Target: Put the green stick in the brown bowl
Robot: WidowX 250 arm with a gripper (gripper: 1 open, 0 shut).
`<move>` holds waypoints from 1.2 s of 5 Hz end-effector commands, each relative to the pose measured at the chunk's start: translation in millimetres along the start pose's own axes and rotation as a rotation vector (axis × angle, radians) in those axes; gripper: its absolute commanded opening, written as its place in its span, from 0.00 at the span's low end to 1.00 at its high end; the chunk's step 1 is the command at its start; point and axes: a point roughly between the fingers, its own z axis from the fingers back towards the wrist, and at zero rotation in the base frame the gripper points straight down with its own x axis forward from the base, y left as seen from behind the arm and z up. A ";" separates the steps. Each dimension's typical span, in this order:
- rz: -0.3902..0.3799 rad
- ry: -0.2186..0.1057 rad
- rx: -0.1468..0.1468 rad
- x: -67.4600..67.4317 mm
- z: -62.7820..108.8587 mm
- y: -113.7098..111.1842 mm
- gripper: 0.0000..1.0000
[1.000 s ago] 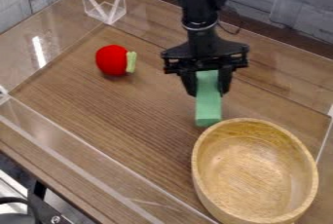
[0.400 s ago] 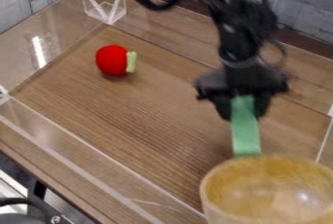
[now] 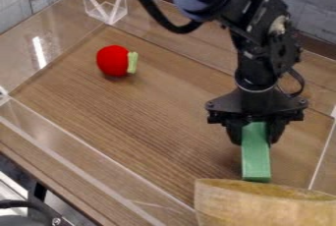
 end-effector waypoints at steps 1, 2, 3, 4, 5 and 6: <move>-0.015 -0.039 -0.015 4.7 10.7 -10.8 0.00; -0.023 -0.043 -0.002 0.8 12.0 -13.0 0.00; -0.011 -0.049 0.014 0.7 17.5 -16.0 0.00; 0.004 -0.054 0.020 0.3 22.0 -17.8 0.00; -0.014 -0.053 0.020 -7.8 26.9 -29.4 0.00; -0.083 -0.047 0.010 -17.5 34.3 -35.9 0.00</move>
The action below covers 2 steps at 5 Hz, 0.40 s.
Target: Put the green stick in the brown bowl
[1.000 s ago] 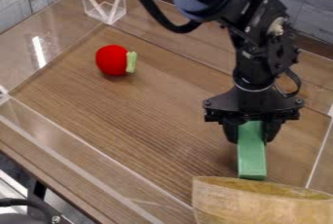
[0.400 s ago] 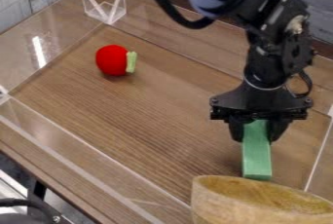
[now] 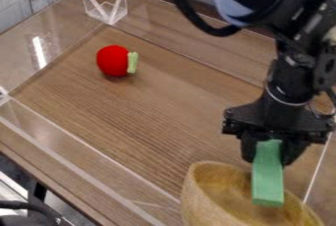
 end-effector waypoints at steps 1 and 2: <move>-0.009 -0.049 -0.071 9.8 15.5 -11.9 0.00; -0.010 -0.050 -0.082 10.5 12.3 -14.7 0.00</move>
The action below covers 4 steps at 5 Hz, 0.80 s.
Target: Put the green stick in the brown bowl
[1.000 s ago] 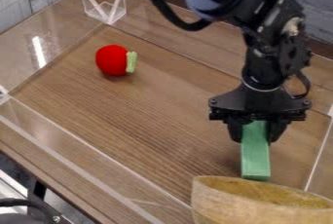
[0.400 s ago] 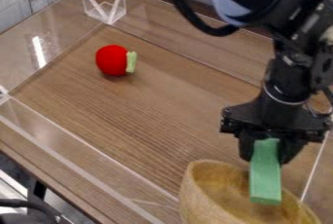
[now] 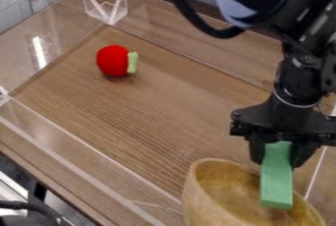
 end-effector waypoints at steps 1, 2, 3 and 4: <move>0.030 -0.042 -0.044 14.4 12.0 -9.8 0.00; 0.060 -0.046 -0.048 19.3 12.9 -10.9 0.00; 0.089 -0.051 -0.049 23.5 13.7 -12.7 0.00; 0.095 -0.052 -0.050 14.4 13.0 -20.3 0.00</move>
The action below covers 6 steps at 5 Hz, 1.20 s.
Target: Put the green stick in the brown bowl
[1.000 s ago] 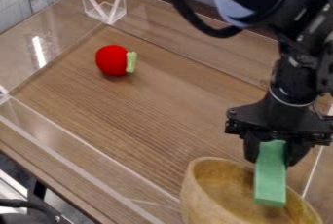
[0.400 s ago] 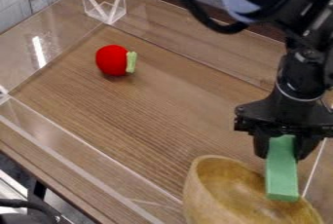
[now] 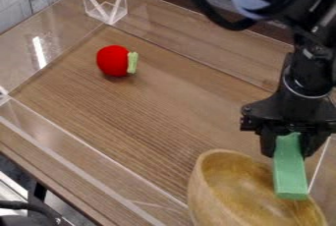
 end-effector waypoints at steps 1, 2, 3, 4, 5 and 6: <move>0.004 -0.028 -0.040 -2.3 10.1 -13.5 0.00; 0.066 -0.042 -0.037 -11.0 12.0 -8.6 0.00; 0.116 -0.048 -0.033 -15.4 10.1 -5.2 0.00; 0.161 -0.051 -0.028 -20.0 8.9 -1.8 0.00; 0.244 -0.062 -0.018 -21.2 8.9 -1.2 0.00; 0.324 -0.074 -0.011 -23.0 10.2 -0.7 0.00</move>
